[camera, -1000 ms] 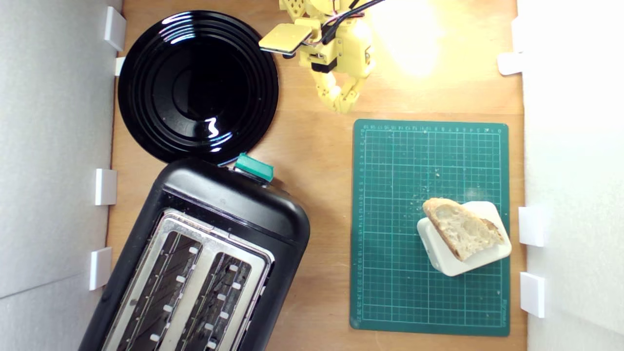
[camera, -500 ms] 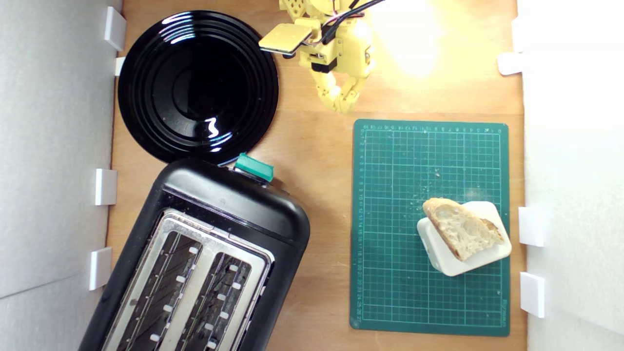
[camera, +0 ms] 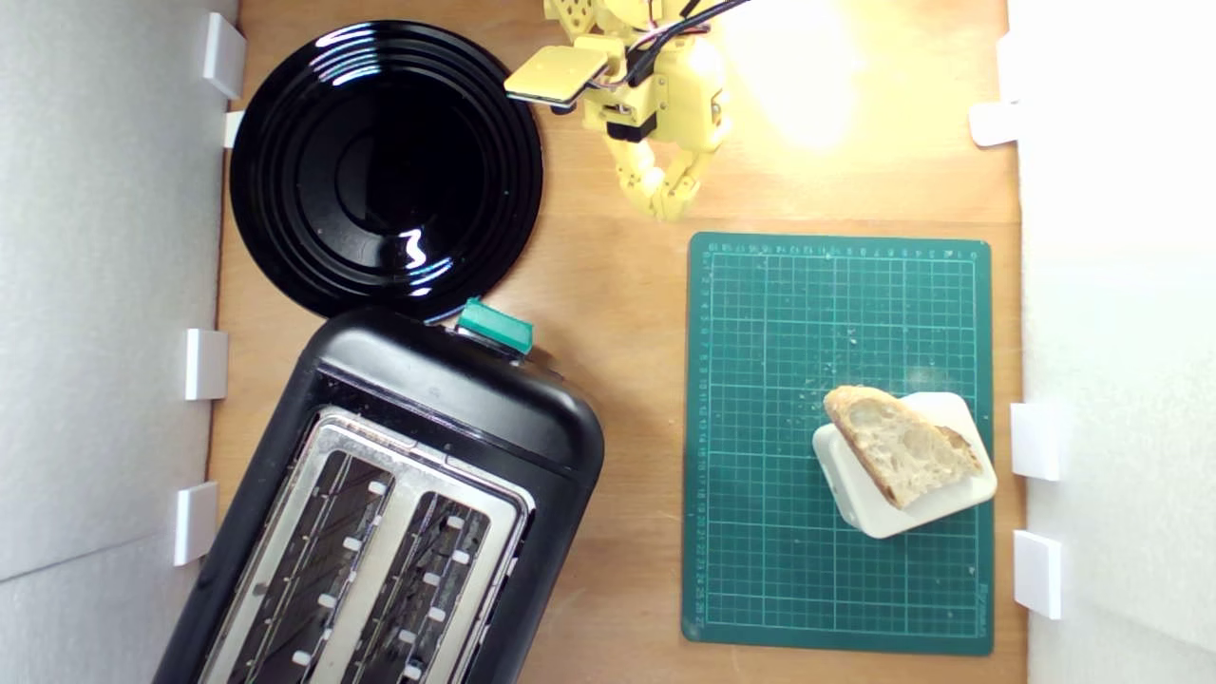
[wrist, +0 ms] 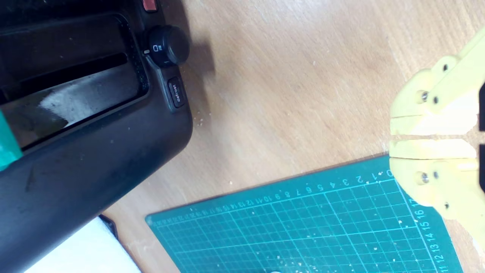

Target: Pick bread and place in toaster

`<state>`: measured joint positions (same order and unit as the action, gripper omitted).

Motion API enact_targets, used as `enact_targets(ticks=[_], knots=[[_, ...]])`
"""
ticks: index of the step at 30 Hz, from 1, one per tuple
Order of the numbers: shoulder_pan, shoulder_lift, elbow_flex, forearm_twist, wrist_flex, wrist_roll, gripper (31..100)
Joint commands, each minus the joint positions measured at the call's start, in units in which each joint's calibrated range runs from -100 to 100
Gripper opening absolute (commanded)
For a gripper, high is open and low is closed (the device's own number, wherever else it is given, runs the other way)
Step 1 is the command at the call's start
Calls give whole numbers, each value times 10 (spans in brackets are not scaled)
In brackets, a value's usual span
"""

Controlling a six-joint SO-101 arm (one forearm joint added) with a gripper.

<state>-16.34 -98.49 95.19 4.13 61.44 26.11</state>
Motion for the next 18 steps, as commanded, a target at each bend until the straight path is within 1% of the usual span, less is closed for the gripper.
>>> enact_targets(ticks=[1,7,9,15,18], knots=[[1,-1,0,3,-9,0,439],[1,-1,0,3,-9,0,439],[1,-1,0,-3,-9,0,439],[5,0,0,4,-9,0,439],[5,0,0,1,-9,0,439]])
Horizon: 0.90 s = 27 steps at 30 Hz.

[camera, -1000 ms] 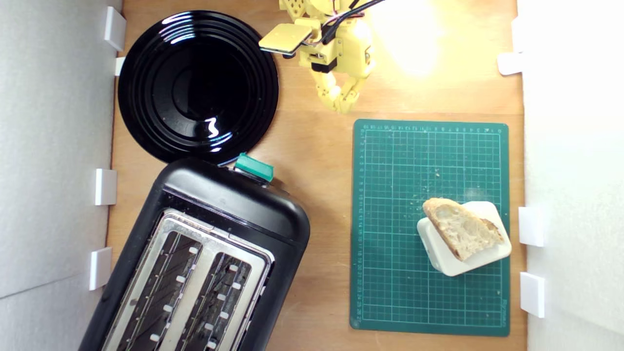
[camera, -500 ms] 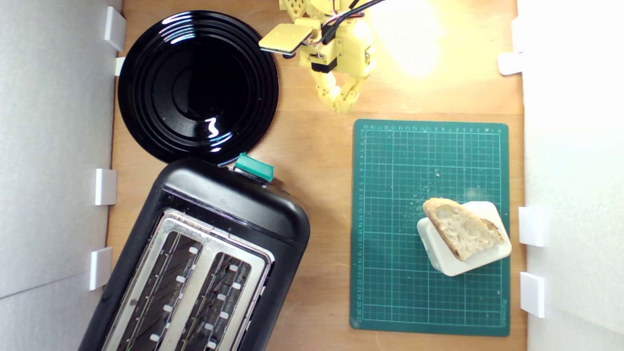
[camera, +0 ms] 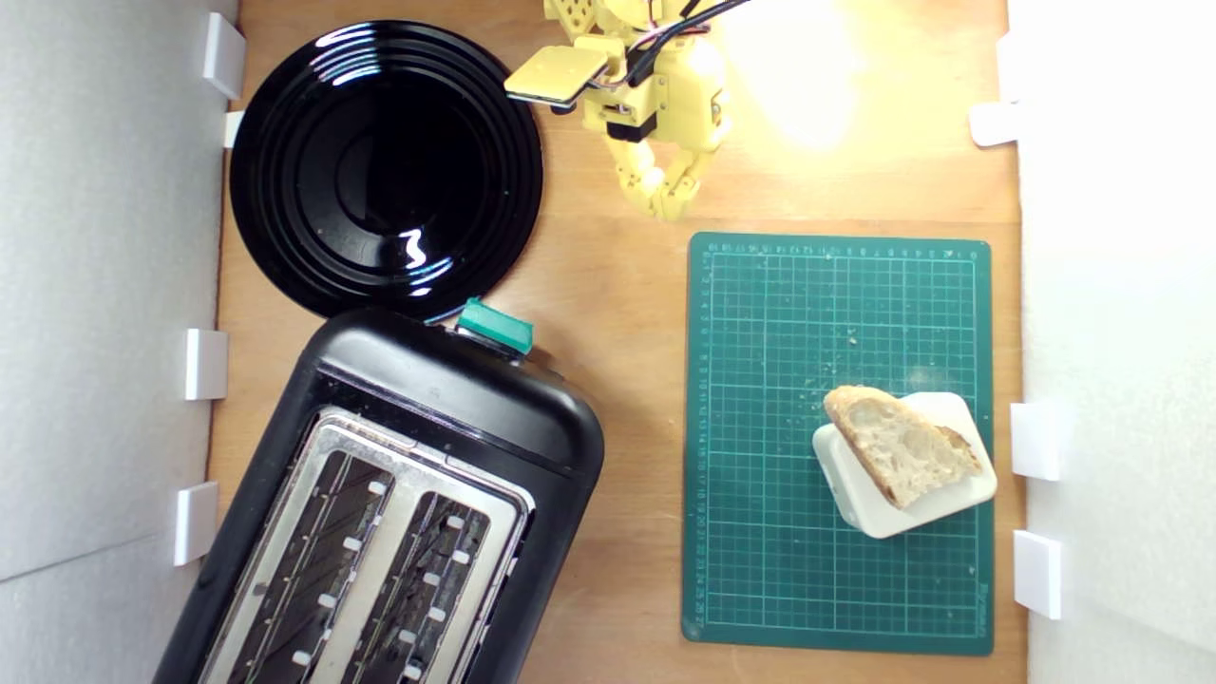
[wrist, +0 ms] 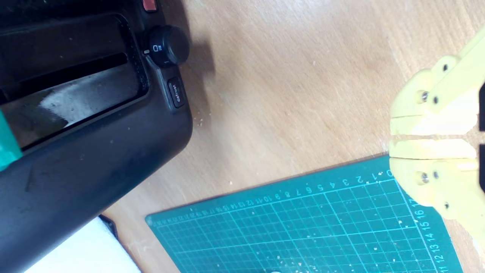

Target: Pick bread and place in toaster

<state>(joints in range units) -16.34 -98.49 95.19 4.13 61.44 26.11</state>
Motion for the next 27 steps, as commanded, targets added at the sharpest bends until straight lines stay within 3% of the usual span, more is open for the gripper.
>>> enact_targets(ticks=[1,17,20,23,27], knots=[[5,0,0,0,-9,0,439],[6,2,-5,7,-10,4,439],[7,12,-7,-5,-14,4,439],[9,57,-9,-47,-72,4,439],[15,112,-14,-53,-154,0,439]])
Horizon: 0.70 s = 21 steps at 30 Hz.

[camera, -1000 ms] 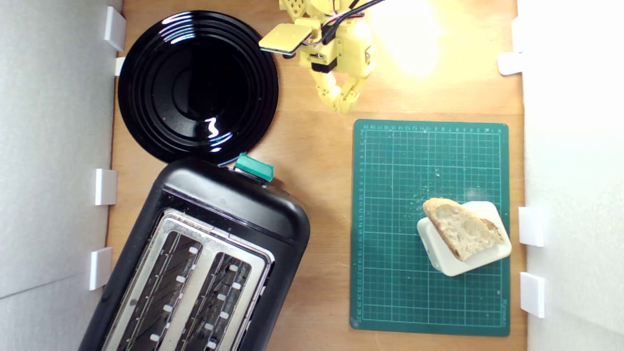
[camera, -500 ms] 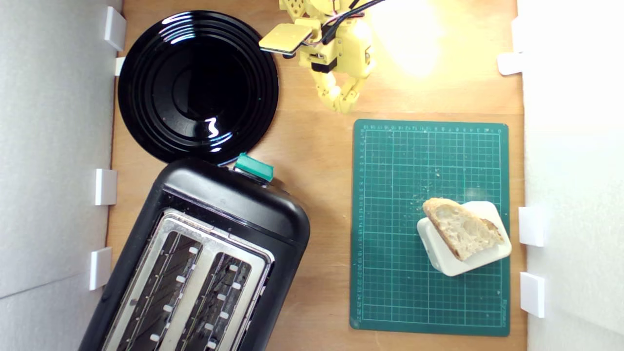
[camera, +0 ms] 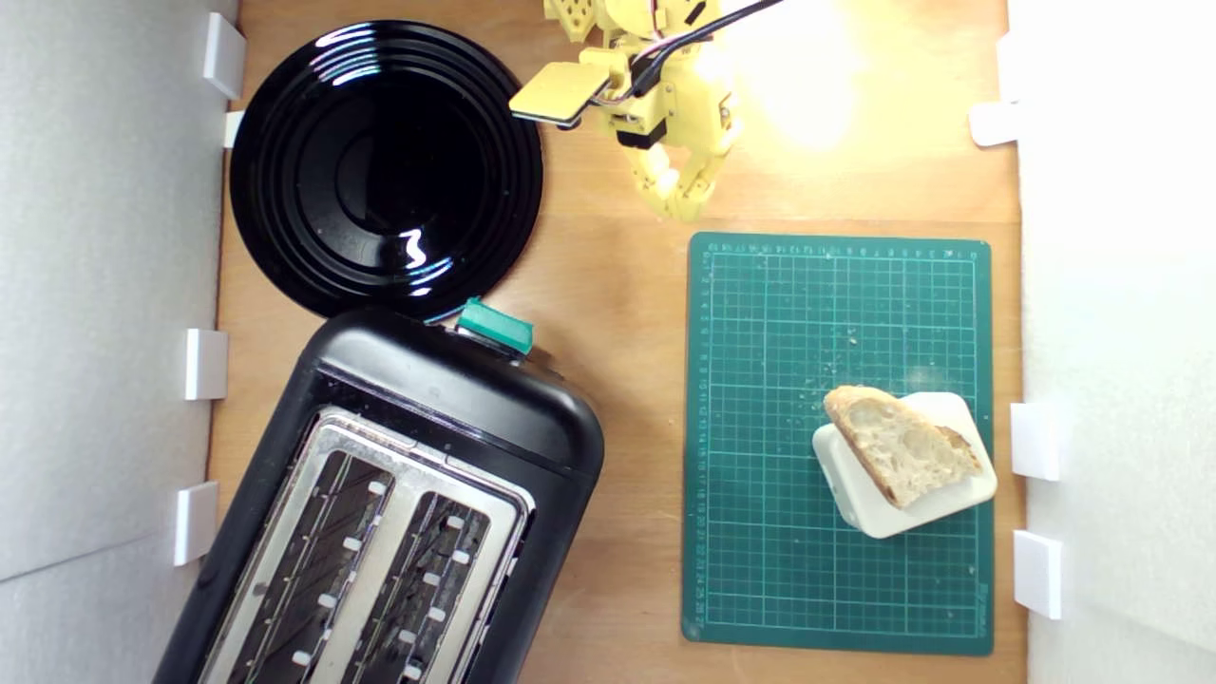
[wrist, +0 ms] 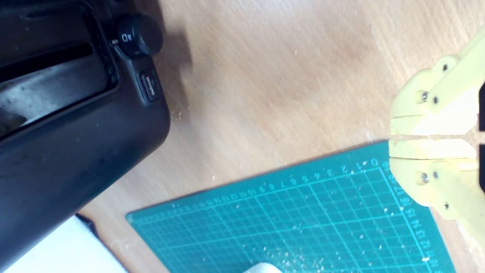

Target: Pick bread and place in toaster

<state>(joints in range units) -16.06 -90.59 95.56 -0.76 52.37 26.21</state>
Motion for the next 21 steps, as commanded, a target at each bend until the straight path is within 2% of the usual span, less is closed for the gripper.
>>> enact_targets(ticks=[1,3,8,14,19,21], knots=[[13,47,-17,-5,-84,-1,439],[13,72,-18,-11,-122,-2,441],[14,146,-18,-60,-226,-1,444],[8,282,-18,-136,-380,1,445],[4,379,-18,-149,-496,-1,445],[-11,411,-18,-149,-530,-2,445]])
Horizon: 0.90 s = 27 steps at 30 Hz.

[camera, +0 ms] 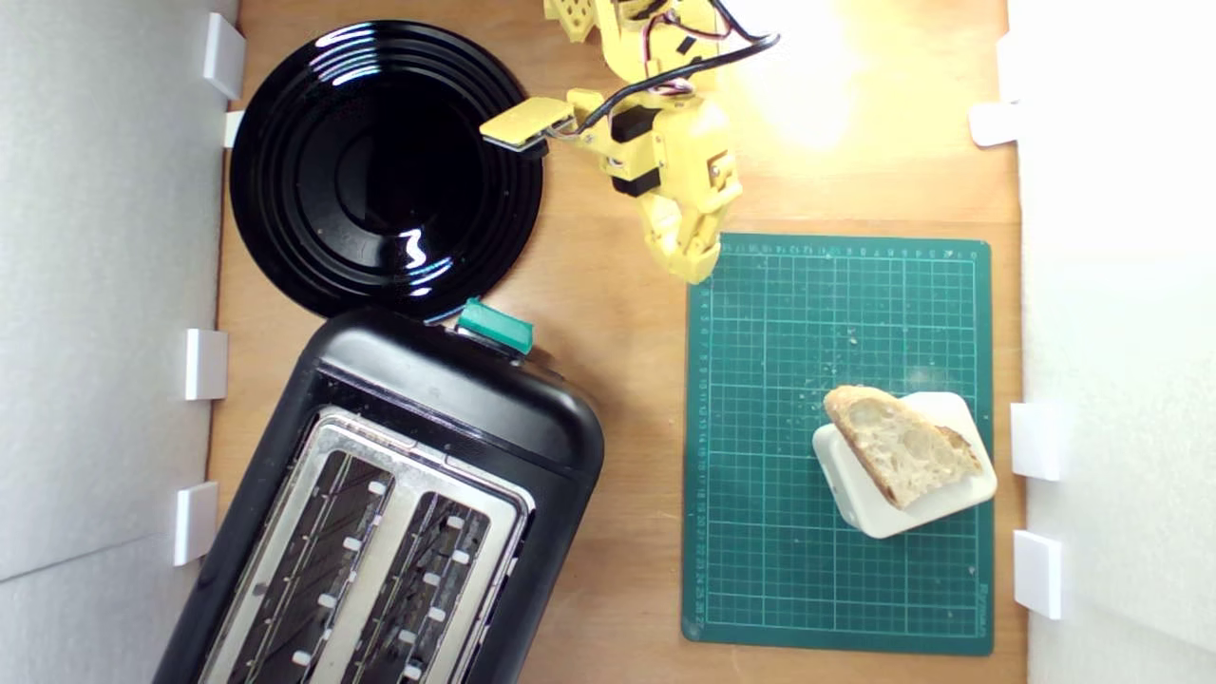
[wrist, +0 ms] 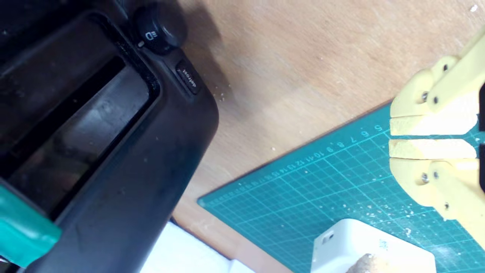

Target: Pick bread and place in toaster

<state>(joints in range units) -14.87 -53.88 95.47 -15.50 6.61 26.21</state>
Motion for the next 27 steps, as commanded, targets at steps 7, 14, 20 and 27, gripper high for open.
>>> enact_targets(ticks=[7,14,20,27], knots=[[-55,139,-24,11,-192,-43,447],[-65,233,-24,157,-308,-139,447],[-25,276,-24,423,-385,-254,447],[5,271,-21,475,-386,-283,447]])
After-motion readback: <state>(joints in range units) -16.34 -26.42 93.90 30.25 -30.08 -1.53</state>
